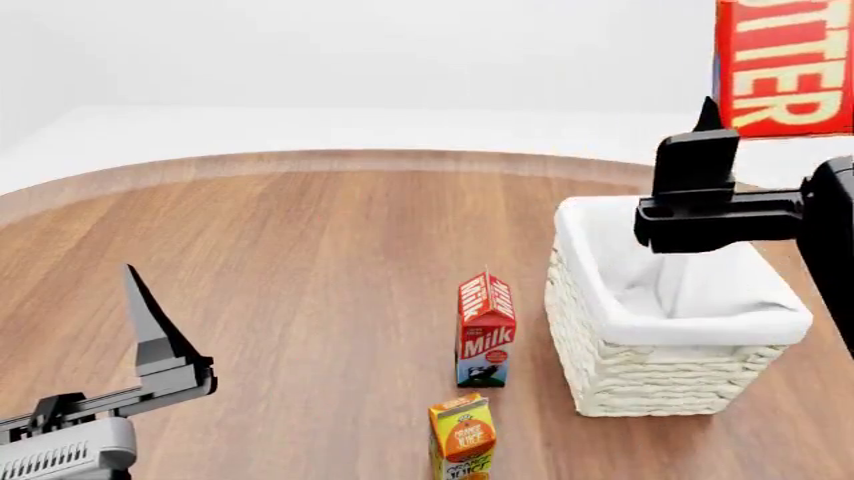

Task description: Pick up the cream cheese box and the butter, and put them in the basket.

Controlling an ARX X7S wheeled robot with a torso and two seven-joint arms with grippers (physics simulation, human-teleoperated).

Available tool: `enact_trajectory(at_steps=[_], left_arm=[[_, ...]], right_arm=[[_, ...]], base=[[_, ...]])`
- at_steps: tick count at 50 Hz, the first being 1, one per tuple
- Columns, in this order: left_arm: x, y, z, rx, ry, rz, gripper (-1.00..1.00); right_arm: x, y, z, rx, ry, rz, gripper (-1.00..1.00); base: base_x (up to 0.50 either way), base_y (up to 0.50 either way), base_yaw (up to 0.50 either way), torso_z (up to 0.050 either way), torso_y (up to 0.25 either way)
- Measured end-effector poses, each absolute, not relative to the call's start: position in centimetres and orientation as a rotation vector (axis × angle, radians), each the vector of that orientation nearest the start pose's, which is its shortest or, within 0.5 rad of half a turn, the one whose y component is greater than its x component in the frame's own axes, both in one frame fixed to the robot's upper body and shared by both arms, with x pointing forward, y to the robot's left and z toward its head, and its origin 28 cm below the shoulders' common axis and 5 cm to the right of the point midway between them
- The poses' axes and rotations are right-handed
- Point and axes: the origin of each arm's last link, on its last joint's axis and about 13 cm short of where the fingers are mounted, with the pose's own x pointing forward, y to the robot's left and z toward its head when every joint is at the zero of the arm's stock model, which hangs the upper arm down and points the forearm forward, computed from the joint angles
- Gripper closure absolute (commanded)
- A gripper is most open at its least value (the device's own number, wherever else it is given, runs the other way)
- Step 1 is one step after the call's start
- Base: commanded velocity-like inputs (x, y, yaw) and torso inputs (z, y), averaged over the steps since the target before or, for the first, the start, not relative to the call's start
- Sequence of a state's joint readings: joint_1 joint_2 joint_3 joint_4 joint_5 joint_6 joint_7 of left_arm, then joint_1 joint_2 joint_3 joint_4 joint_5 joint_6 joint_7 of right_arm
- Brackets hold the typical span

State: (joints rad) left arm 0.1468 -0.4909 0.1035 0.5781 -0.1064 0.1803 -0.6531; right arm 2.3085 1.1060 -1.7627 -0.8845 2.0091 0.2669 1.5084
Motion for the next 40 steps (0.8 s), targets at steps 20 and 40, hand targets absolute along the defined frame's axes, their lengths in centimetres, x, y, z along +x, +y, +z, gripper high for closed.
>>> enact_trajectory(at_steps=[20,40], left_arm=[[17.1,25.0,12.5,0.101,-0.62,0.308,-1.0],[17.1,24.9,12.4,0.098,-0.614,0.304,-1.0]], right_arm=[[18.3,-15.1,36.7,-0.299,0.011,-0.181,1.0],[22.6,-18.3,38.7,-0.301,0.234,-0.05,1.0]], base=[[0.0,0.0,0.0,0.001,0.002],[0.0,0.0,0.0,0.0,0.001]])
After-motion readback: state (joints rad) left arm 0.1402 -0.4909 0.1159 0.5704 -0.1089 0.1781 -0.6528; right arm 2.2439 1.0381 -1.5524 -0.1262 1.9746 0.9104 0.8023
